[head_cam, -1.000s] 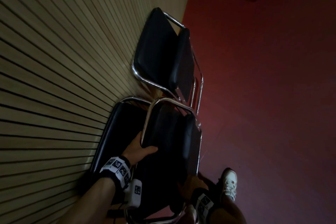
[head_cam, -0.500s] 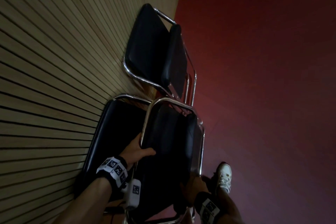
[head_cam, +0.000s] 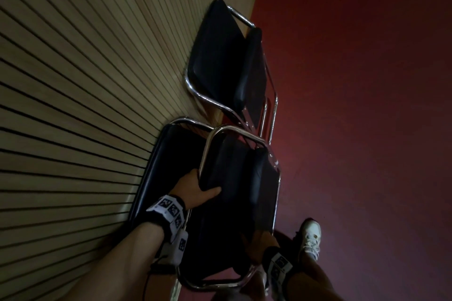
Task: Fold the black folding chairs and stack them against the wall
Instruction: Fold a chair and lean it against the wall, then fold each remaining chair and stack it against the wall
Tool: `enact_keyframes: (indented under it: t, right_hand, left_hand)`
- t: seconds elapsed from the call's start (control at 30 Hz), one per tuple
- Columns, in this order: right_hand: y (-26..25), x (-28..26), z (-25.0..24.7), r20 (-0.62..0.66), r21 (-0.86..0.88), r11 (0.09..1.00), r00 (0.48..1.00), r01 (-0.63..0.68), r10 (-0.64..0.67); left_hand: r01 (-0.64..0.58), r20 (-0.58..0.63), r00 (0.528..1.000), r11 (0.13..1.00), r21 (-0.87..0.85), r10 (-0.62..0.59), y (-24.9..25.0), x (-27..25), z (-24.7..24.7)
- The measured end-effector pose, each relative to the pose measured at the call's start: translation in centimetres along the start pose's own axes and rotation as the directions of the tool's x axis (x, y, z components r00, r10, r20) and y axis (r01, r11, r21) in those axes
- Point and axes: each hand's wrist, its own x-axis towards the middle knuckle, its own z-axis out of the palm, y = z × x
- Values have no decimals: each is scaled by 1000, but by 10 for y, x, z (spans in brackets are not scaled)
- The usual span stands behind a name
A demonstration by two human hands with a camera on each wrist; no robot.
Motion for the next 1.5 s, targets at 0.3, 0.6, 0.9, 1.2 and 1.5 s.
enact_keyframes:
  t: [0.3,0.6,0.9,1.2,1.5]
  right_hand:
    - [1,-5,-3,-2,0,1000,1000,-4,4]
    - [25,-32,-44,-102,32,998,993,59,-55]
    - [165,-120,-98,-265,146,986,963,84,-43]
    - [423,-260,-31,-430,439,897,889,57,154]
    - [675,-435,89,-420,725,687,763,-42,491]
  left_hand:
    - [84,-54,995,996,-28,-86,5,-12,-2]
    - [-168,-390,878,941,293,278,63,-48,3]
    - [-447,30,891,863,234,453,189,-93,113]
    - [-637,387,770,644,424,508,331,-224,326]
    - [-875,640,483,358,325,598,456,-400,560]
